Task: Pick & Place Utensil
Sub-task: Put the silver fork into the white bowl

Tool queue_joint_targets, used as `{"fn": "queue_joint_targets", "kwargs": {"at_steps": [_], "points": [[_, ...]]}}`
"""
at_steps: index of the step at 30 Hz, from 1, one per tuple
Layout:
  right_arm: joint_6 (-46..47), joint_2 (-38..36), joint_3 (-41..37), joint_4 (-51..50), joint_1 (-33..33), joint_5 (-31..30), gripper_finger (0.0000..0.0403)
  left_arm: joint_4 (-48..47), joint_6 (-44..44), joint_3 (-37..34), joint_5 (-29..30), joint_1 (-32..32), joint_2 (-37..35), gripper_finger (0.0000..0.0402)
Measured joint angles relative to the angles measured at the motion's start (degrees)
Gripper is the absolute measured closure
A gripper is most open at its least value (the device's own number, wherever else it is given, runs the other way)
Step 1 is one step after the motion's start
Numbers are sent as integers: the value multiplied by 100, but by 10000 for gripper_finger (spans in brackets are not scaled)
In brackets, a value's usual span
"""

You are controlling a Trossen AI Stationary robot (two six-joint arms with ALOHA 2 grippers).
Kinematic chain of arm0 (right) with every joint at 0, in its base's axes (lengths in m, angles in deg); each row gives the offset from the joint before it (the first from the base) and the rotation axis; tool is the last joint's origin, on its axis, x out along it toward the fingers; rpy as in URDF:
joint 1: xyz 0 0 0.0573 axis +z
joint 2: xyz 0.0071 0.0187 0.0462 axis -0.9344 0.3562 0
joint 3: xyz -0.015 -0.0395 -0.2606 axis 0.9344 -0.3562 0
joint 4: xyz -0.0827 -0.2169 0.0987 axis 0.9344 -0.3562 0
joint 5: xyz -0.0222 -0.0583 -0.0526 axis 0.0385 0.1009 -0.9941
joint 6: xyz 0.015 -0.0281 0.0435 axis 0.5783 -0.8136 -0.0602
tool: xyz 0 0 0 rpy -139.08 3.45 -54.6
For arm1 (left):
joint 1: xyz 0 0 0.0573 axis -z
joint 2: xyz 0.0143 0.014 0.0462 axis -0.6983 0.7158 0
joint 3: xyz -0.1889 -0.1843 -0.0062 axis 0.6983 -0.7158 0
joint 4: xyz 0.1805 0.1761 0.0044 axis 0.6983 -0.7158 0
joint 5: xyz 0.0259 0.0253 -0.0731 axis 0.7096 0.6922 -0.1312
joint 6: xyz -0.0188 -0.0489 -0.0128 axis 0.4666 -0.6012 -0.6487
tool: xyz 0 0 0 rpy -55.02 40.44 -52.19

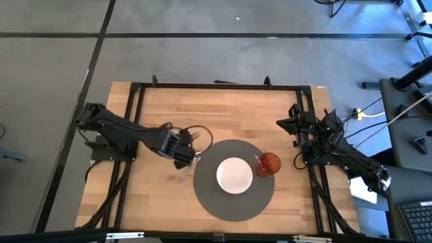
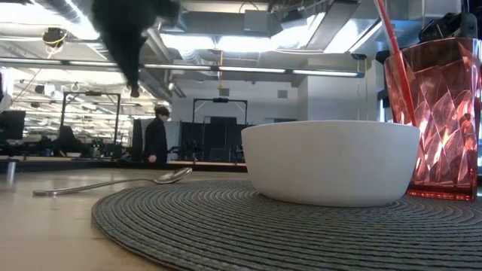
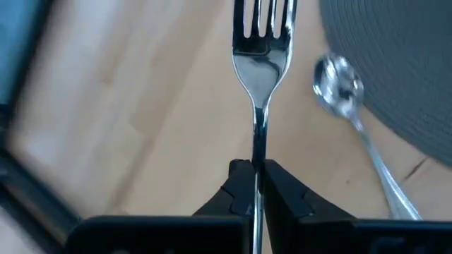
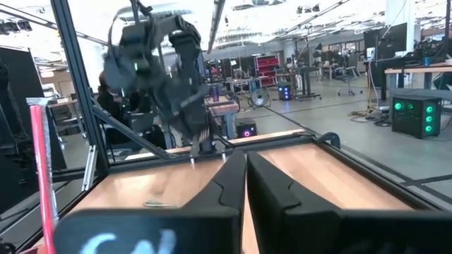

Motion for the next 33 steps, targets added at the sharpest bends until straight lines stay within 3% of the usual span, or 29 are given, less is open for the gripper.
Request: {"fn": "queue_joint_targets", "kwargs": {"at_steps": [6, 15, 23, 33], "points": [[5, 0, 0, -2, 1, 2, 386, -393, 1753, 1645, 584, -154, 435, 395], [-246, 0, 0, -193, -1, -2, 386, -553, 4691, 3724, 651, -88, 1898, 395], [-165, 0, 0, -195, -1, 0, 386, -1606, 5412, 5535, 439, -38, 3223, 395], [-162, 0, 0, -301, -1, 2, 386, -1602, 5942, 5718, 134, 45, 4233, 395]]}}
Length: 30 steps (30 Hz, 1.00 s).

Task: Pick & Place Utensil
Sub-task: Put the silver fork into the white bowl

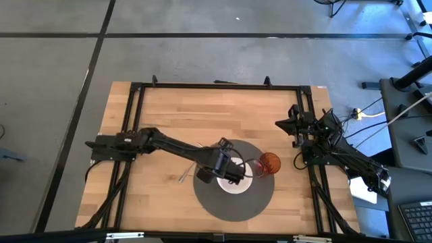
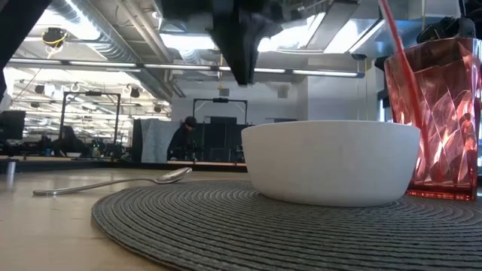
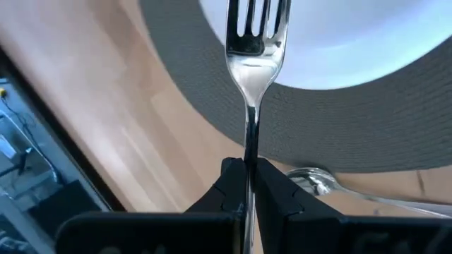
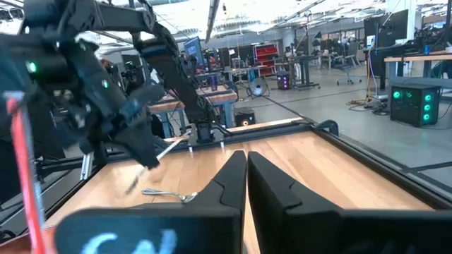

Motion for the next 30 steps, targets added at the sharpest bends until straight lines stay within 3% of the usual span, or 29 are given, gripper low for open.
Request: {"fn": "queue_joint_targets", "kwargs": {"at_steps": [10, 18, 25, 30], "points": [[20, 0, 0, -2, 2, 55, 386, 619, 701, 4, -432, 31, 421, 395], [-20, 0, 0, -119, 0, 55, 386, 682, 879, 4, -300, -7, 543, 395], [-41, 0, 0, -130, 0, 50, 386, 677, 356, 6, -464, -200, 560, 392], [-42, 0, 0, -142, 0, 44, 386, 669, -267, 6, -1127, -277, 560, 391]]}}
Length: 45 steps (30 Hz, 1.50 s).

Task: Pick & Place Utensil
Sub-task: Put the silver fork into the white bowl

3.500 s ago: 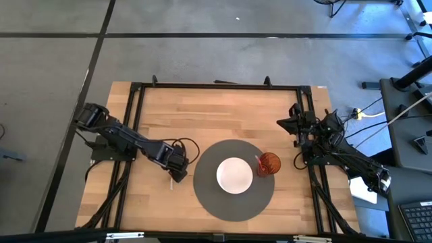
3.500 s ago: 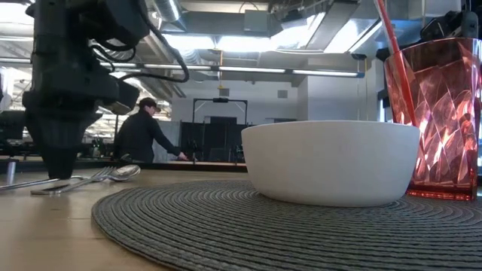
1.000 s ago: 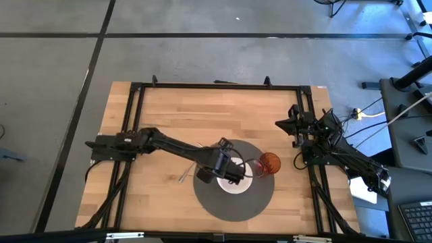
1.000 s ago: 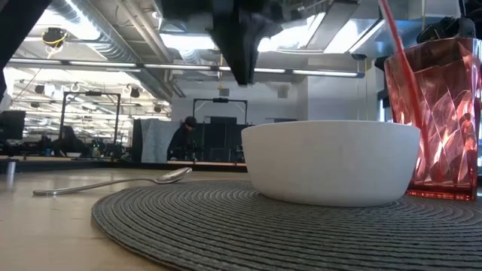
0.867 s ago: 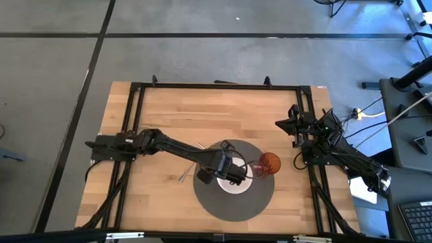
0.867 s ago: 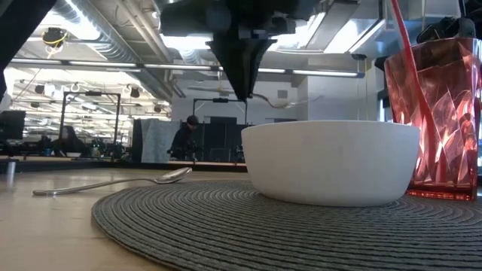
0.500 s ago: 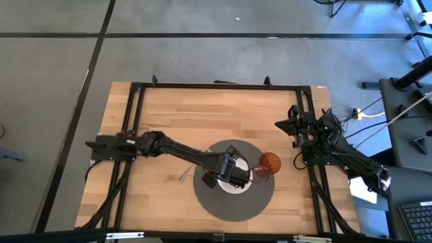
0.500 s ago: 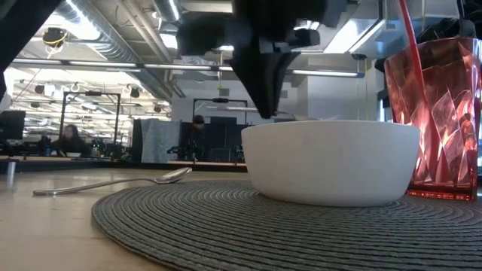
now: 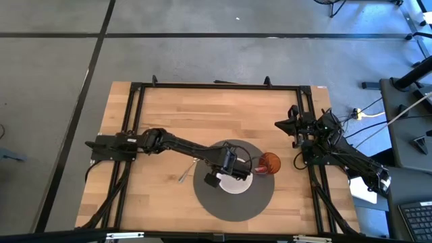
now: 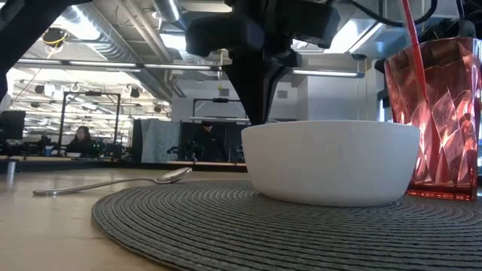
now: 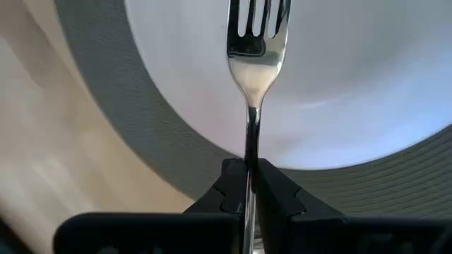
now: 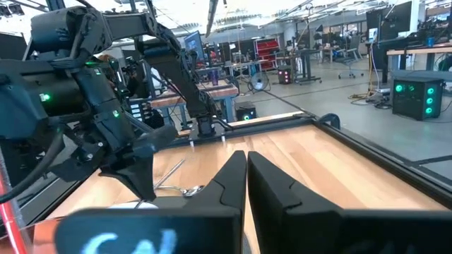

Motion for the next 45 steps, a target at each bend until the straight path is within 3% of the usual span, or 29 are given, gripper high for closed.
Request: {"fn": "queue_joint_targets", "kwargs": {"at_steps": [12, 34, 45], "points": [[-48, 0, 0, 11, 1, -2, 386, -2, -272, -1, -201, 41, 0, 392], [-46, 0, 0, 15, 1, -2, 386, 11, 88, -1, 25, 115, -2, 390], [98, -2, 0, 109, 0, 2, 386, 11, -9, -1, -20, 122, -2, 347]]}}
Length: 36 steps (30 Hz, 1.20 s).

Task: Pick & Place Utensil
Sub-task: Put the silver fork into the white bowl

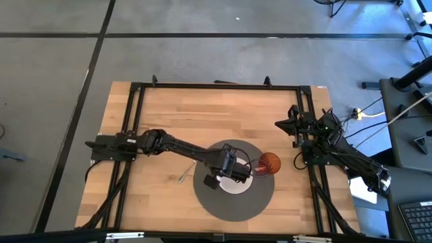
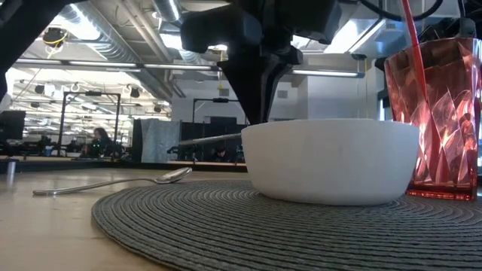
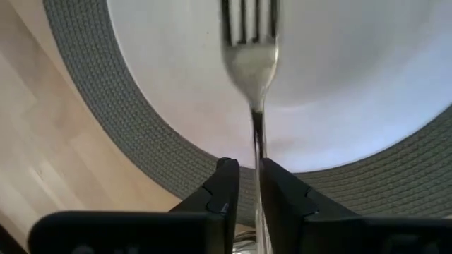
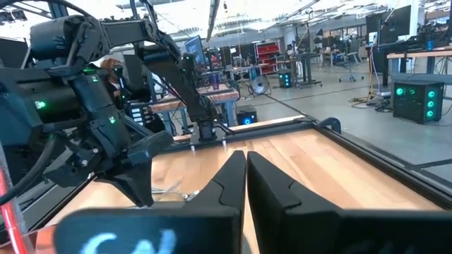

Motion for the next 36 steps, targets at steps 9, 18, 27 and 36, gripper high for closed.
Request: {"fn": "queue_joint_targets", "kwargs": {"at_steps": [9, 18, 27, 36], "points": [[100, 0, 0, -1, 0, 13, 386, -570, -184, 334, 45, 63, -2, 307], [99, 0, 0, -2, 2, 120, 386, -669, -804, 411, 383, 234, -1380, 316], [98, 0, 0, -4, 2, 350, 386, 112, -1132, 220, 653, 1310, -3047, 356], [106, 1, 0, -4, 2, 365, 386, 756, -2416, -2334, 2737, 1905, -4572, 399]]}}
